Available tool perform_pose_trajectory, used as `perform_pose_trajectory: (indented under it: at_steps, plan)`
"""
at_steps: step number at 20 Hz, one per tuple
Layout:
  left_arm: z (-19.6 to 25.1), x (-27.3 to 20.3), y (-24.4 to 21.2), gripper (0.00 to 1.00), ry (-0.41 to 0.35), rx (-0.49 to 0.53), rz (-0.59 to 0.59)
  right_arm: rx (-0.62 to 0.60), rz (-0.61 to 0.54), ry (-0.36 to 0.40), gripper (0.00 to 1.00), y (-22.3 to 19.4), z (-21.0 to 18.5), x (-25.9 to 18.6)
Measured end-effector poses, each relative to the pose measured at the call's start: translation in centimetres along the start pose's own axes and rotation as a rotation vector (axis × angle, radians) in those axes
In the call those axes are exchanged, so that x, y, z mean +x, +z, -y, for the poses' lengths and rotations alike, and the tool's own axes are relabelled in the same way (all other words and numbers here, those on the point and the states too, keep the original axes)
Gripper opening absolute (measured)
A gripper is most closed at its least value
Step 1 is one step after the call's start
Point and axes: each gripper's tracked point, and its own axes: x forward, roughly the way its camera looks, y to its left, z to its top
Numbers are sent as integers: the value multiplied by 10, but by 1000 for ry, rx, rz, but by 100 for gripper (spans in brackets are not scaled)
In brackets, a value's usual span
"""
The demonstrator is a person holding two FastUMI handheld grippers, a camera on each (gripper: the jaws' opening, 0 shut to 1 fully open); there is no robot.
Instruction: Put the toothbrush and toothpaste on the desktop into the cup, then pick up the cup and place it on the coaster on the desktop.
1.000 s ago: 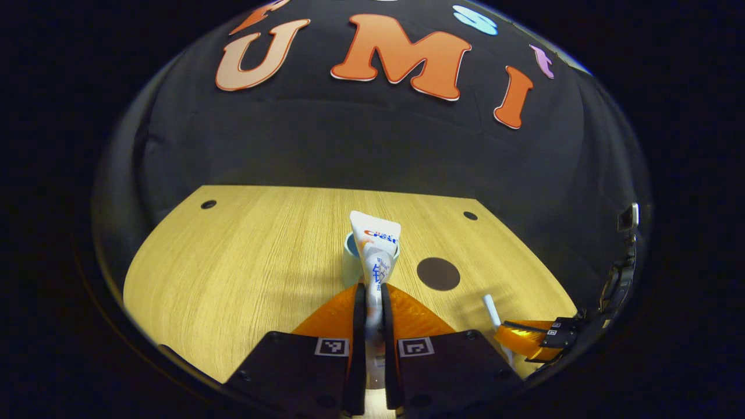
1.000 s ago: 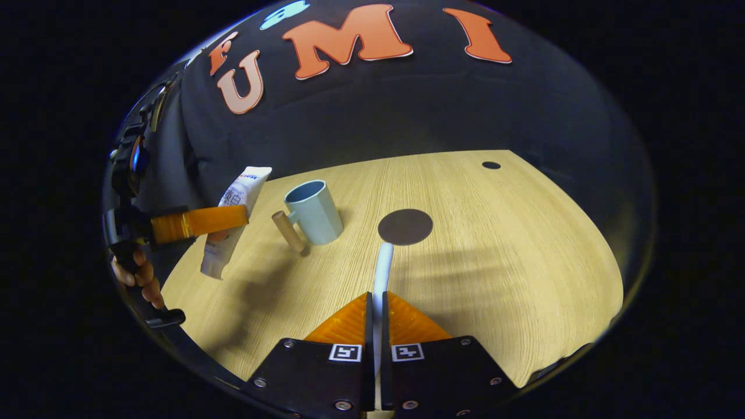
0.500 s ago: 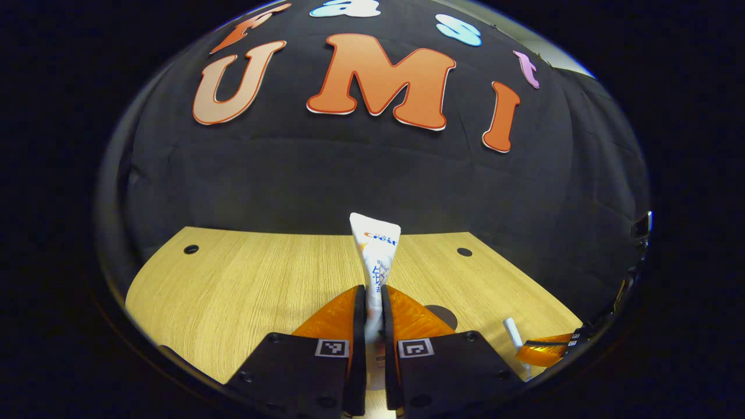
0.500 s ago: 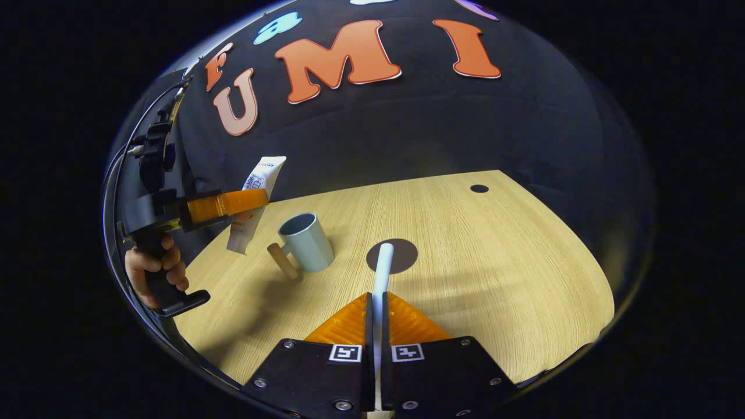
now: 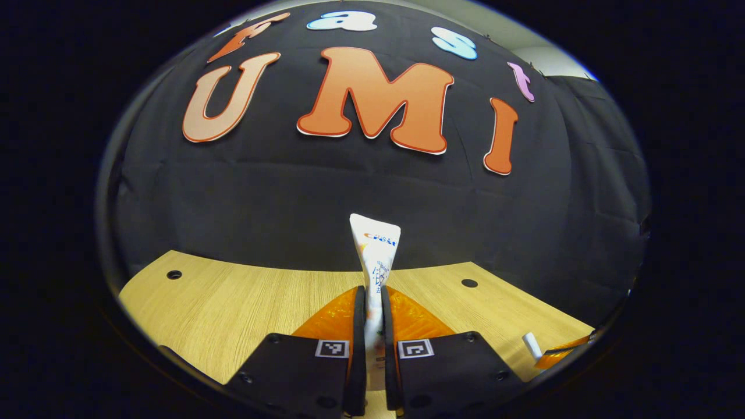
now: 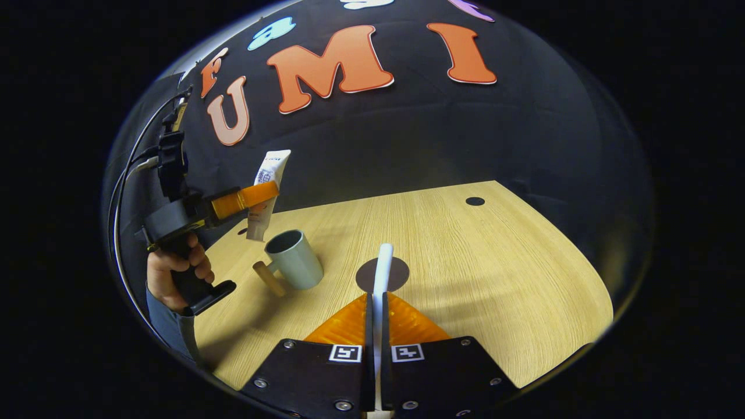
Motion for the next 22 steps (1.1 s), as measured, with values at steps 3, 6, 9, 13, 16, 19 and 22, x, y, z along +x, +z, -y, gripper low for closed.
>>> perform_pose_trajectory:
  at_steps: [3,6,9,13,16,19,22]
  plan:
    - [2,3,-7,17,-7,-24,-21,2,4,-1,5,2,2,6]
    - [-3,5,-17,17,7,-35,-48,6,5,4,4,1,1,9]
    - [-1,5,-23,17,14,-65,-67,6,13,3,5,3,2,12]
    - [-3,-4,-31,21,17,-51,-105,8,18,10,4,4,-1,12]
    - [4,-8,-29,29,-12,-46,-100,12,37,20,4,6,-5,8]
    - [0,-14,-23,47,-2,-33,-78,11,55,36,5,8,-12,4]
    - [0,-23,-21,47,-7,-32,-74,9,75,58,4,16,-23,3]
